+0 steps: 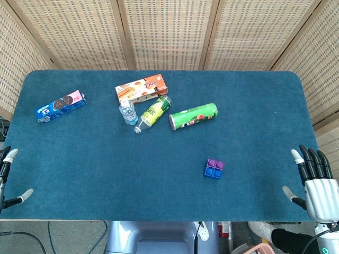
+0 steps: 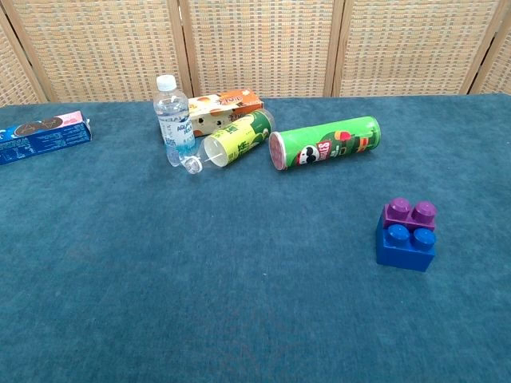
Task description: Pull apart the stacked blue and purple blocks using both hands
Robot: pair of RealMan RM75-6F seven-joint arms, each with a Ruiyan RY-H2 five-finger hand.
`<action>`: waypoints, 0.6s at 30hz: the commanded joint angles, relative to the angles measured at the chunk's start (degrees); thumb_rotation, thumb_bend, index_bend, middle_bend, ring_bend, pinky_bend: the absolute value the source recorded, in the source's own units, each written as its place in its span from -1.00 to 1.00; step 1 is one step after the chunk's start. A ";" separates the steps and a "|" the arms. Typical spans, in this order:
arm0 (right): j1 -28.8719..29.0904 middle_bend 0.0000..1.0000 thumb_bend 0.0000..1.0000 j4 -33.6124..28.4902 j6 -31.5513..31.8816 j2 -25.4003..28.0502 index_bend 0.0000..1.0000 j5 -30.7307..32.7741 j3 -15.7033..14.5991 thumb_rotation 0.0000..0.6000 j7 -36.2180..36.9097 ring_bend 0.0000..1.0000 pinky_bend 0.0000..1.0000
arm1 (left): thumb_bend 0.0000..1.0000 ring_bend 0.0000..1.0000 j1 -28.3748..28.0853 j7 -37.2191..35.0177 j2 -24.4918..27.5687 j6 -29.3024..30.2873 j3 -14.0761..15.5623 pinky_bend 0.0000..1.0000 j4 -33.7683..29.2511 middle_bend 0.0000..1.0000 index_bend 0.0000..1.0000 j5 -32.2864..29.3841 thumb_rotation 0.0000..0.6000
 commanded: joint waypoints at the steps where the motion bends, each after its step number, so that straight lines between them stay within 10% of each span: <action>1: 0.07 -1.00 -1.00 0.07 -0.24 -0.04 -1.00 0.13 -0.02 1.00 -0.13 -1.00 -1.00 | -1.00 -1.00 0.03 0.07 -0.01 -0.15 0.07 -1.00 0.03 -1.00 -1.00 -0.14 1.00; 10: 1.72 -1.00 -1.00 -1.80 -4.55 -0.09 -0.91 0.95 -0.91 1.00 2.61 -1.00 -1.00 | -1.00 -1.00 -0.06 0.84 -0.39 -0.11 -0.17 -1.00 0.11 -1.00 -1.00 -0.30 1.00; 18: 12.76 -0.49 -0.88 -7.52 -22.92 -0.40 -0.61 11.58 4.04 1.00 12.66 -1.00 -1.00 | -1.00 -1.00 -1.22 4.65 -1.97 -1.98 -1.06 -1.00 0.31 -1.00 -1.00 -2.28 1.00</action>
